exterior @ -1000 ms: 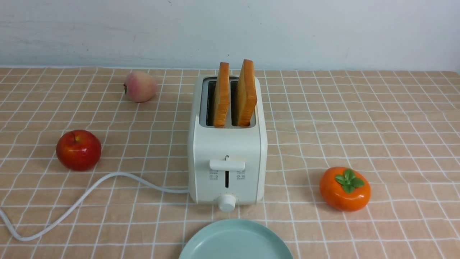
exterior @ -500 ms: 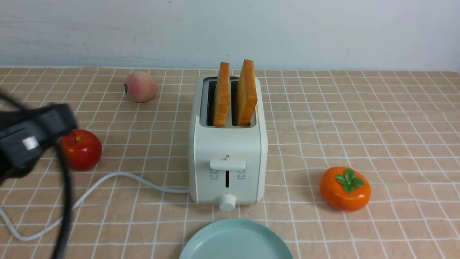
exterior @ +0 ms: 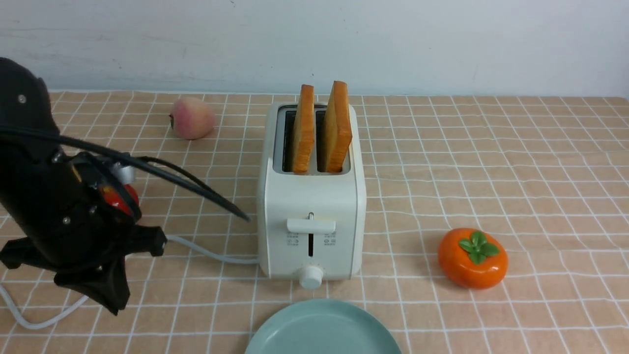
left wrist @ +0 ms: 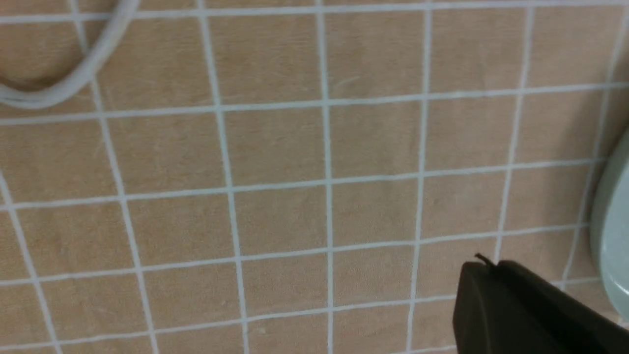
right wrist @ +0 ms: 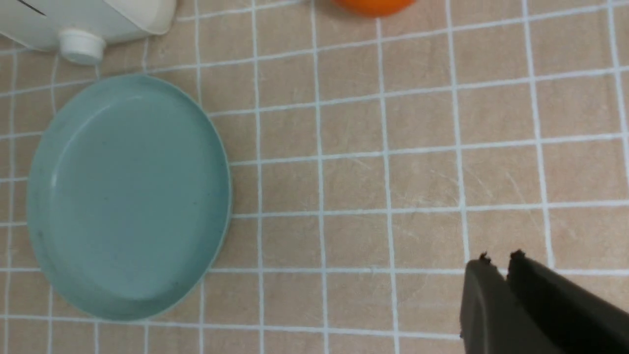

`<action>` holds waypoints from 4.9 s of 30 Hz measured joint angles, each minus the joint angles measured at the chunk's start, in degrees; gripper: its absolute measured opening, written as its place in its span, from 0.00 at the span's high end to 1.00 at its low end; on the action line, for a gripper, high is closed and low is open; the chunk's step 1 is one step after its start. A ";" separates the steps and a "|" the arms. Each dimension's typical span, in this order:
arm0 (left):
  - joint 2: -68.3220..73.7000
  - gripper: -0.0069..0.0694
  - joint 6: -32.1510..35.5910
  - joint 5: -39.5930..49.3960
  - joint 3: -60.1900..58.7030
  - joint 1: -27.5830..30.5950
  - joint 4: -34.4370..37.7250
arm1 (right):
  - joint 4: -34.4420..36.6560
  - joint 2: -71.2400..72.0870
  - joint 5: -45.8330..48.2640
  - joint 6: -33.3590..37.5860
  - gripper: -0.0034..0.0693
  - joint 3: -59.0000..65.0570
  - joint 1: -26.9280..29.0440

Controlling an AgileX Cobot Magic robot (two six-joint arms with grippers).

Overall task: Take toasted bread from bread machine on light coffee tablecloth place on plate.
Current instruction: 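Reach for a toast slice standing in the toaster with the left gripper, then place the slice of bread on the plate with the left gripper, then grasp the toast slice in the toaster and pull it up out of the slot with the right gripper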

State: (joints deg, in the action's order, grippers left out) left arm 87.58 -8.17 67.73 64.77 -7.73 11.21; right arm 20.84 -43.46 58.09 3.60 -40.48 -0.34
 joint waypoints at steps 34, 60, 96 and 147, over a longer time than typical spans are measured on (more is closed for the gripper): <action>10.46 0.57 12.11 -31.67 24.39 -15.35 11.89 | 3.61 -0.05 -10.85 1.30 0.82 -0.06 0.00; 4.77 0.84 11.78 -28.65 24.45 -15.41 9.45 | 7.05 -0.05 -17.47 1.40 0.79 9.33 0.00; -1.88 0.84 45.78 -21.55 -17.95 -15.41 53.81 | 7.22 -0.05 -21.17 1.40 0.76 9.44 0.00; -56.46 0.93 -12.83 -17.16 -28.48 -15.41 -9.67 | 11.61 -44.02 -18.54 6.80 0.47 -37.91 -24.58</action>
State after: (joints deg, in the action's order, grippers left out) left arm 31.13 -21.01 50.57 36.29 -23.15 1.53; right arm 32.46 -87.48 39.55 10.40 -78.39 -24.93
